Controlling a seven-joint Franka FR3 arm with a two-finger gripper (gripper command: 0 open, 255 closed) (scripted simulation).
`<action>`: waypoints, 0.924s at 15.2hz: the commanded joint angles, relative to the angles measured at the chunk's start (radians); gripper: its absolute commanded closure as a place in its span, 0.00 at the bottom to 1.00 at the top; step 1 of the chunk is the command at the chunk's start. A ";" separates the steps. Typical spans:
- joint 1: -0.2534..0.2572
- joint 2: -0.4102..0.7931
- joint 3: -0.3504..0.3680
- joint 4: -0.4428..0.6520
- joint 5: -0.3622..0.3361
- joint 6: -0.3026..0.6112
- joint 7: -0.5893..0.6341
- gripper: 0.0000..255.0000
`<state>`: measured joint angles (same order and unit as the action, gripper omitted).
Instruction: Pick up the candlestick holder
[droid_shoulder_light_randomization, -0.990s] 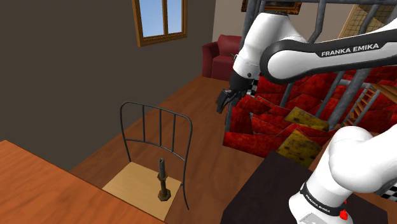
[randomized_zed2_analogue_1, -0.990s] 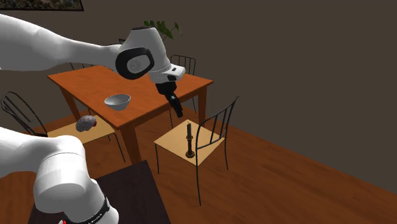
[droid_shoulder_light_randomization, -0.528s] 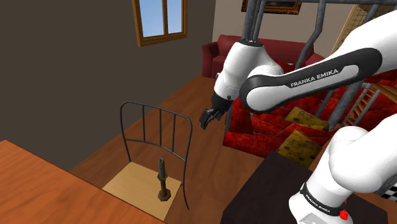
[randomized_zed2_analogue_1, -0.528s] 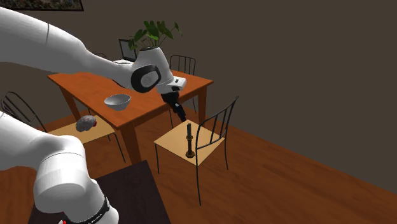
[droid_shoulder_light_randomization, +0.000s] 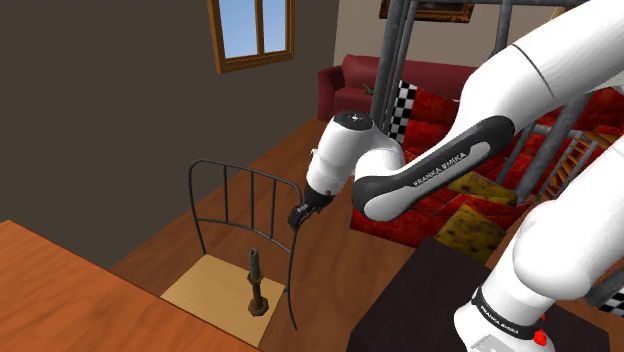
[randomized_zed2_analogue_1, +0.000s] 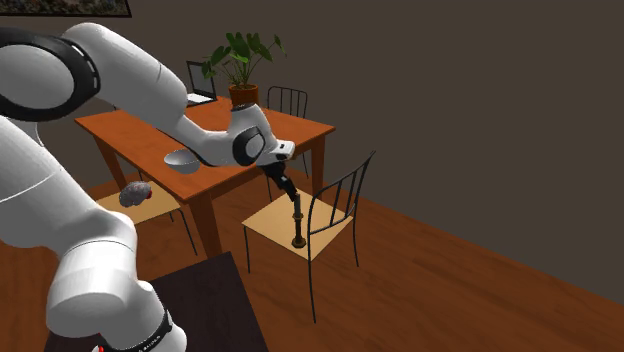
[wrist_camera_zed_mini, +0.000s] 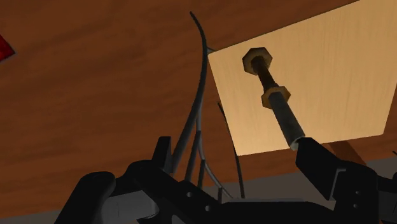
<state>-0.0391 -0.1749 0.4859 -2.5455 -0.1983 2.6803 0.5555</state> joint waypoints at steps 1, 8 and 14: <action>-0.042 0.095 0.053 0.037 -0.144 0.044 0.119 0.00; 0.031 0.432 0.001 0.231 -0.715 0.056 0.564 0.00; 0.183 0.678 -0.107 0.429 -0.970 0.025 0.753 0.00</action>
<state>0.1163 0.4564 0.3953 -2.1566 -1.1267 2.7130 1.2781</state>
